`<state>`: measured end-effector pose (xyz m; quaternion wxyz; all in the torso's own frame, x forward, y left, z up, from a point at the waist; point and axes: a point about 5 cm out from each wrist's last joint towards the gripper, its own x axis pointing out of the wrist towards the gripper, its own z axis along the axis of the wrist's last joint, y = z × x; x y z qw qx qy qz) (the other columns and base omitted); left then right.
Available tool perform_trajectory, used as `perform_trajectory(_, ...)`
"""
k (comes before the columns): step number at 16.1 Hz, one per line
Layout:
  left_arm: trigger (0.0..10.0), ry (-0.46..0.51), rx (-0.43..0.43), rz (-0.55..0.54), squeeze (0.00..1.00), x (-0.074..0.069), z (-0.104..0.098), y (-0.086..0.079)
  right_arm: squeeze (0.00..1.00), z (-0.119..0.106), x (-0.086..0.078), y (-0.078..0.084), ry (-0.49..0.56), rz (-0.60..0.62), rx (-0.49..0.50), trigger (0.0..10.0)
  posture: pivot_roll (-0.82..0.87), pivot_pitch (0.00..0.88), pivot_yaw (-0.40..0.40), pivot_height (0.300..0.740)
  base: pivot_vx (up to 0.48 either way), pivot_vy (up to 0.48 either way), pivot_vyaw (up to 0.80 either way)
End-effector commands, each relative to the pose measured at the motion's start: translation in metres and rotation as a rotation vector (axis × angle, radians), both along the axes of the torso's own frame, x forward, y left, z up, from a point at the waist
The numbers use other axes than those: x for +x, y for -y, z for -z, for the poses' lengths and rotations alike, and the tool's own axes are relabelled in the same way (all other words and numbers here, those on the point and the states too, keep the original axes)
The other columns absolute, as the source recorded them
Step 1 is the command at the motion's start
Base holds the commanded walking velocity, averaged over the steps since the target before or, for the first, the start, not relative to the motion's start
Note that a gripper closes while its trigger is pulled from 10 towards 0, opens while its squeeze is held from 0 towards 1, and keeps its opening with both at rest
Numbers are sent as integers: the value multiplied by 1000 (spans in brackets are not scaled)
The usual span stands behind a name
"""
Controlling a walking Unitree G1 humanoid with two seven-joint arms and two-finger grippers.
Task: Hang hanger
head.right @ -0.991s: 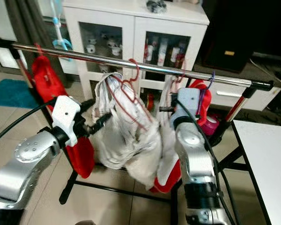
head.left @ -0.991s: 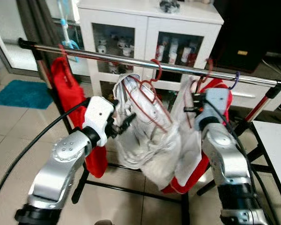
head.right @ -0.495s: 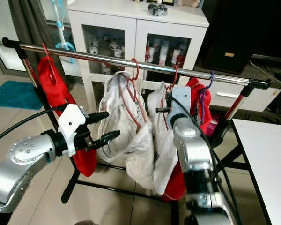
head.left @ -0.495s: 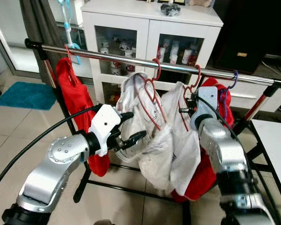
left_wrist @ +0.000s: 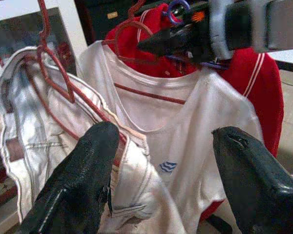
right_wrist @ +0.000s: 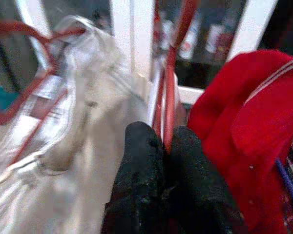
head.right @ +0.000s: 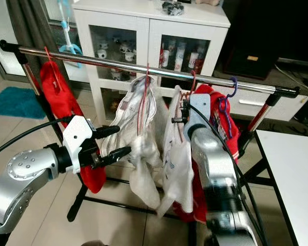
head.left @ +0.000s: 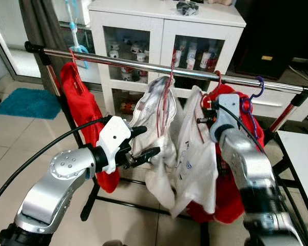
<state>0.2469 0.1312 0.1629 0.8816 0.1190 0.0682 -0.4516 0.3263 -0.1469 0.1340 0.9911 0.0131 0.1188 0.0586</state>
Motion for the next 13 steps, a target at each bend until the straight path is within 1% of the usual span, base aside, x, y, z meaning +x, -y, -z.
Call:
perform_trajectory(1, 10000, -8, 7, -12, 0, 0, 2, -1, 1000, -7, -7, 0, 33, -47, 10, 10000, 87, 5, -37, 740, 0, 0, 0)
perform_trajectory(2, 10000, -8, 6, -17, 0, 0, 2, -1, 1000, -8, -10, -1, 40, -63, 5, 10000, 87, 5, -37, 740, 0, 0, 0)
perform_trajectory(3, 10000, -10, -6, -32, 0, 0, 3, -2, 1000, -16, -15, -4, 92, -90, 34, 10000, 76, 7, -26, 740, 0, 0, 0)
perform_trajectory(4, 10000, -6, -16, -52, 0, 2, 3, -2, 1000, -23, -19, -4, 143, -100, 17, 10000, 73, 14, -18, 740, 0, 0, 0)
perform_trajectory(5, 10000, 6, -9, -77, 0, 4, 4, -3, 1000, -28, -21, -3, 172, -91, 4, 10000, 72, 20, -12, 740, 0, 0, 0)
perform_trajectory(6, 10000, 37, -11, -138, 0, 7, 4, -5, 1000, -35, -26, -2, 217, -107, -22, 10000, 61, 23, 1, 740, 0, 0, 0)
perform_trajectory(7, 10000, 59, -36, -199, 0, 8, 3, -5, 1000, -41, -31, 0, 271, -121, -79, 10000, 56, 26, 4, 740, 0, 0, 0)
perform_trajectory(8, 10000, 79, -56, -230, 0, 8, 1, -5, 1000, -43, -35, 3, 301, -120, -112, 10000, 56, 27, 3, 740, 0, 0, 0)
perform_trajectory(9, 10000, 83, -72, -278, 0, 7, 1, -6, 1000, -45, -40, 6, 319, -106, -65, 10000, 56, 27, 3, 740, 0, 0, 0)
perform_trajectory(10, 10000, 96, -82, -303, 0, 5, 1, -8, 1000, -48, -47, 4, 330, -145, 7, 10000, 51, 27, -7, 740, 0, 0, 0)
perform_trajectory(11, 10000, 81, -118, -360, 0, 4, 2, -12, 1000, -53, -55, 0, 365, -166, 39, 10000, 41, 31, -8, 740, 0, 0, 0)
perform_trajectory(13, 10000, 74, -137, -410, 0, 3, 3, -15, 1000, -55, -66, -5, 387, -195, 68, 10000, 45, 36, -13, 740, 0, 0, 0)
